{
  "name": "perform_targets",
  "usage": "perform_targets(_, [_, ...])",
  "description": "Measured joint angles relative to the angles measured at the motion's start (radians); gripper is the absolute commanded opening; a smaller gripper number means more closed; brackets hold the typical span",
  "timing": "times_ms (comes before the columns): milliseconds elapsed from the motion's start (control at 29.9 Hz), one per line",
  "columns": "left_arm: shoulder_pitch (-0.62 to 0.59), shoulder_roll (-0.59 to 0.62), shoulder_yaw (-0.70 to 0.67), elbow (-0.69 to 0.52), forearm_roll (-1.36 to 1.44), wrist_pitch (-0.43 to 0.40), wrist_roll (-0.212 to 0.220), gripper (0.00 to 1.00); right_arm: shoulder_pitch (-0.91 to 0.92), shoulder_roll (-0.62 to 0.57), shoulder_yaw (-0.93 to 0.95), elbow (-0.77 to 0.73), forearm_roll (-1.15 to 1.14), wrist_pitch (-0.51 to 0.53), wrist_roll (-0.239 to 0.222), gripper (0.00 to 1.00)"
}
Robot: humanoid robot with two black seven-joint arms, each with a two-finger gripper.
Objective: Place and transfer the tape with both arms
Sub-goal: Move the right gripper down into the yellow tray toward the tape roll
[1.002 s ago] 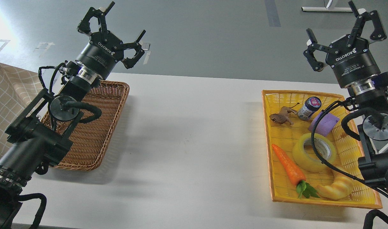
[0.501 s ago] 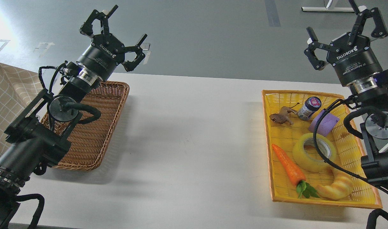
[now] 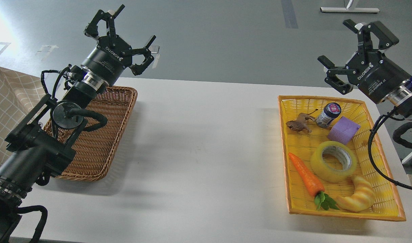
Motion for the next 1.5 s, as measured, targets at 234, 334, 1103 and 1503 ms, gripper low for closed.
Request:
perform_targets(234, [0.004,0.000,0.000,0.000,0.000,0.000,-0.001,0.98,0.016,-0.119,-0.040,0.095,-0.279,0.000,0.001,1.00])
perform_targets(334, [0.004,0.000,0.000,0.000,0.000,0.000,-0.001,0.98,0.009,-0.159,-0.041,0.145,-0.403,0.000,0.001,1.00])
perform_targets(1103, [-0.001,0.003,0.000,-0.001,0.002,0.000,-0.003,0.98,-0.177,-0.237,-0.044,0.217,-1.242,0.000,-0.117,0.98])
perform_targets(1503, [0.004,0.021,-0.003,-0.003,0.000,0.000,-0.004,0.98,-0.294,-0.246,-0.058,0.251,-1.331,0.000,-0.116,0.96])
